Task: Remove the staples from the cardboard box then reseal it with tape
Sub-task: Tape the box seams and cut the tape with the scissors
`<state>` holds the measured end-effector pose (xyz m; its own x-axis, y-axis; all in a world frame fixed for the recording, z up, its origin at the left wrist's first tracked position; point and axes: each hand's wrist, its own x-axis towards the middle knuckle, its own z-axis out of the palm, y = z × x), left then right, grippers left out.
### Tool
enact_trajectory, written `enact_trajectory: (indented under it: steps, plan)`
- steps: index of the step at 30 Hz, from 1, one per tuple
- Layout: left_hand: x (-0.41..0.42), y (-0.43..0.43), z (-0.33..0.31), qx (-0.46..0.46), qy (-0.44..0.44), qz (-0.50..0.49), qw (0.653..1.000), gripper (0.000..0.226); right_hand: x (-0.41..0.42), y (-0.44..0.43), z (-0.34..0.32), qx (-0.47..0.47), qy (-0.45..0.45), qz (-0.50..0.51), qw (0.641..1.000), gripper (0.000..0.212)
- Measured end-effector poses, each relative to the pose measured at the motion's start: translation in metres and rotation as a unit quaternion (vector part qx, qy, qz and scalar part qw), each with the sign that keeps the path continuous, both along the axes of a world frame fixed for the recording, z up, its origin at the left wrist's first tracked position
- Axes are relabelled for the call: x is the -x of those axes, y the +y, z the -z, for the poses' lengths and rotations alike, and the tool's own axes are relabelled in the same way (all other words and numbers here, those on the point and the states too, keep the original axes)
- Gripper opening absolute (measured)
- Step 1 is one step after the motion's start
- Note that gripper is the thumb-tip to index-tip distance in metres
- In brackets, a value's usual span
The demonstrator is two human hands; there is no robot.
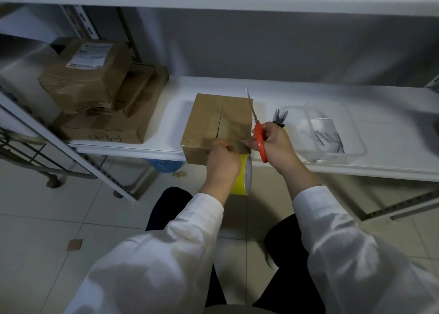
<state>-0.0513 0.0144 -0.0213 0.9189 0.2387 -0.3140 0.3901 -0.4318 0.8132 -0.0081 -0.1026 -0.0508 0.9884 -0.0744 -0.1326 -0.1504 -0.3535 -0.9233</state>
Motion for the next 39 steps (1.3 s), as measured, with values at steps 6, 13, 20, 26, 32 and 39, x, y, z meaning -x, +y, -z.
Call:
enact_trajectory:
  steps: [6,13,20,26,32,39]
  plan:
    - [-0.002,0.001,-0.001,-0.018,0.007,0.003,1.0,0.027,0.002,0.0,0.003,0.0,0.002,0.011,1.0,0.031]
    - [-0.003,-0.002,0.004,-0.041,0.003,0.001,0.999,0.026,0.001,0.0,0.008,0.027,0.008,0.005,1.0,0.031]
    - [0.0,-0.004,0.011,-0.031,-0.02,-0.02,0.999,0.023,-0.003,-0.007,0.004,0.072,0.046,0.004,0.996,0.036]
    - [-0.001,-0.006,0.011,-0.009,-0.027,-0.036,0.999,0.023,-0.005,0.01,-0.004,0.115,-0.004,0.071,0.991,0.065]
    - [0.0,-0.001,0.014,0.089,-0.017,-0.031,0.995,0.017,-0.005,0.021,-0.004,0.143,0.006,0.063,0.988,0.065]
    - [0.012,0.007,0.017,0.264,-0.009,-0.062,0.962,0.037,0.008,0.017,-0.008,0.116,-0.1,-0.086,0.985,0.049]
